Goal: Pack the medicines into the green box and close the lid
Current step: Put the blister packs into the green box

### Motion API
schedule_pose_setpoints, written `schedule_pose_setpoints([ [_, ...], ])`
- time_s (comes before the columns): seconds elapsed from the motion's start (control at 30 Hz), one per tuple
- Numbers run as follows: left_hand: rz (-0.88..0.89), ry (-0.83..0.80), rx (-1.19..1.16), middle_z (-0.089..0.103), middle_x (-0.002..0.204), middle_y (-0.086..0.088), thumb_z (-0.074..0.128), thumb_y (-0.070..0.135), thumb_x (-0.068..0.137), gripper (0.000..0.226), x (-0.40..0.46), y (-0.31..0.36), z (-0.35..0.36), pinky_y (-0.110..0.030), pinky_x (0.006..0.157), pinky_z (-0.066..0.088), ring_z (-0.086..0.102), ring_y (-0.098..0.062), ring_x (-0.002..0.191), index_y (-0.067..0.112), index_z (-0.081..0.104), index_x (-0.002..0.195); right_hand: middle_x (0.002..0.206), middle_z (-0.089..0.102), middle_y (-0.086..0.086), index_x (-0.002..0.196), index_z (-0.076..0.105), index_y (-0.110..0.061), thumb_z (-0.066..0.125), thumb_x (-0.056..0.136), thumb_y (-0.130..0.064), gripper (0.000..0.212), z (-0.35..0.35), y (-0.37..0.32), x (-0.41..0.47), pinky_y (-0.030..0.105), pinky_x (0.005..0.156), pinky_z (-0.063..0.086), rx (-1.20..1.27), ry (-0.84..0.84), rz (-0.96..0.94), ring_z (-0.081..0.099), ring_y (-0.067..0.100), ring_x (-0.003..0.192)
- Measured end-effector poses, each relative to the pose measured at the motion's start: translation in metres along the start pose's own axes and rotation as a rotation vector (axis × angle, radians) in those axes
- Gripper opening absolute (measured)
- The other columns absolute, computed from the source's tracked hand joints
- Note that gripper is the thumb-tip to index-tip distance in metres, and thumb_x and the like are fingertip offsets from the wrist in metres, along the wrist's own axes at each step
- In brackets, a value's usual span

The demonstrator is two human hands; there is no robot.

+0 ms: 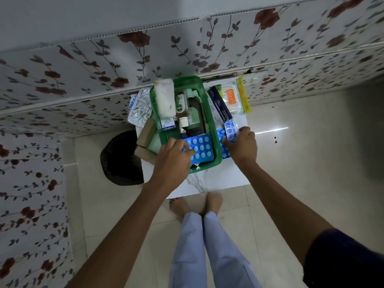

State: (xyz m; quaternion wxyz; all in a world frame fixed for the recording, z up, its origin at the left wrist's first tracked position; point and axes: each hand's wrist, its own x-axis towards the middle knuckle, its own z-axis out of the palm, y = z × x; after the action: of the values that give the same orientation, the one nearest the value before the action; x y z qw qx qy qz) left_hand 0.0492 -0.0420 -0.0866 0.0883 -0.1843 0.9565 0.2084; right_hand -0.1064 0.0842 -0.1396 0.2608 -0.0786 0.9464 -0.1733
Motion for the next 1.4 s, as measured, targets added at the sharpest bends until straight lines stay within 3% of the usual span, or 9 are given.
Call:
schedule_pose_setpoints([
  [0.17, -0.094, -0.128, 0.110, 0.058, 0.118, -0.009, 0.057, 0.020, 0.086, 0.029, 0.012, 0.012, 0.004, -0.042, 0.090, 0.039, 0.047, -0.032, 0.111, 0.015, 0.063, 0.114, 0.112, 0.063, 0.022, 0.111, 0.047, 0.002, 0.074, 0.074, -0.025, 0.052, 0.000, -0.009, 0.002, 0.046, 0.085, 0.053, 0.113, -0.078, 0.127, 0.061, 0.038, 0.101],
  [0.3, -0.112, -0.140, 0.136, 0.057, 0.121, -0.007, 0.054, 0.015, 0.087, 0.031, 0.015, 0.012, 0.005, -0.040, 0.092, 0.038, 0.046, -0.029, 0.113, 0.016, 0.060, 0.118, 0.114, 0.062, 0.018, 0.113, 0.048, -0.002, 0.078, 0.069, -0.034, 0.062, -0.001, -0.009, 0.005, 0.041, 0.086, 0.052, 0.098, -0.160, 0.174, 0.061, 0.034, 0.104],
  [0.47, -0.144, -0.091, -0.141, 0.058, 0.117, -0.011, 0.052, 0.015, 0.089, 0.032, 0.015, 0.008, -0.003, -0.040, 0.093, 0.042, 0.049, -0.030, 0.109, 0.013, 0.059, 0.120, 0.114, 0.063, 0.018, 0.112, 0.050, -0.002, 0.075, 0.074, -0.028, 0.053, -0.003, -0.006, 0.003, 0.039, 0.081, 0.053, 0.130, -0.159, 0.194, 0.063, 0.033, 0.100],
  [0.6, -0.243, 0.024, -0.434, 0.059, 0.112, -0.014, 0.054, 0.012, 0.087, 0.025, 0.017, 0.011, -0.007, -0.034, 0.085, 0.045, 0.055, -0.028, 0.103, 0.009, 0.064, 0.110, 0.114, 0.063, 0.016, 0.112, 0.052, -0.003, 0.067, 0.081, -0.023, 0.039, -0.011, 0.006, 0.000, 0.027, 0.061, 0.051, 0.169, -0.233, 0.157, 0.060, 0.026, 0.090],
  [0.8, -0.283, 0.042, -0.534, 0.062, 0.110, -0.010, 0.054, 0.013, 0.087, 0.022, 0.022, 0.020, -0.009, -0.029, 0.079, 0.047, 0.061, -0.025, 0.095, 0.011, 0.066, 0.106, 0.117, 0.063, 0.017, 0.115, 0.053, -0.003, 0.065, 0.082, -0.021, 0.039, -0.011, 0.002, -0.005, 0.035, 0.080, 0.051, 0.193, -0.226, 0.187, 0.062, 0.031, 0.102],
  [1.03, -0.331, 0.070, -0.621, 0.064, 0.111, -0.011, 0.055, 0.010, 0.087, 0.022, 0.020, 0.022, -0.010, -0.012, 0.063, 0.037, 0.055, -0.012, 0.084, 0.010, 0.067, 0.106, 0.112, 0.067, 0.016, 0.105, 0.062, -0.002, 0.069, 0.078, -0.026, 0.037, -0.010, 0.000, -0.007, 0.034, 0.078, 0.049, 0.265, -0.233, 0.265, 0.064, 0.030, 0.098],
  [1.13, -0.348, 0.077, -0.660, 0.064, 0.109, -0.011, 0.054, 0.008, 0.086, 0.023, 0.021, 0.023, -0.011, -0.004, 0.060, 0.040, 0.055, -0.011, 0.082, 0.010, 0.067, 0.106, 0.107, 0.068, 0.016, 0.096, 0.064, -0.001, 0.069, 0.079, -0.026, 0.031, -0.011, 0.002, -0.011, 0.031, 0.069, 0.050, 0.235, -0.254, 0.233, 0.062, 0.027, 0.088],
  [1.23, -0.380, 0.062, -0.695, 0.064, 0.107, -0.010, 0.054, 0.007, 0.086, 0.023, 0.022, 0.025, -0.010, -0.008, 0.062, 0.041, 0.057, -0.013, 0.083, 0.011, 0.066, 0.105, 0.105, 0.069, 0.016, 0.089, 0.061, -0.005, 0.069, 0.079, -0.021, 0.021, -0.009, 0.002, -0.017, 0.039, 0.083, 0.056, 0.283, -0.252, 0.241, 0.064, 0.029, 0.090],
  [1.4, -0.389, -0.016, -0.683, 0.065, 0.113, -0.012, 0.055, 0.011, 0.087, 0.026, 0.022, 0.027, 0.000, -0.021, 0.075, 0.043, 0.060, -0.014, 0.091, 0.008, 0.063, 0.112, 0.112, 0.065, 0.014, 0.107, 0.056, -0.003, 0.071, 0.077, -0.018, 0.037, -0.008, 0.001, -0.020, 0.039, 0.084, 0.053, 0.414, -0.244, 0.302, 0.063, 0.029, 0.097],
])
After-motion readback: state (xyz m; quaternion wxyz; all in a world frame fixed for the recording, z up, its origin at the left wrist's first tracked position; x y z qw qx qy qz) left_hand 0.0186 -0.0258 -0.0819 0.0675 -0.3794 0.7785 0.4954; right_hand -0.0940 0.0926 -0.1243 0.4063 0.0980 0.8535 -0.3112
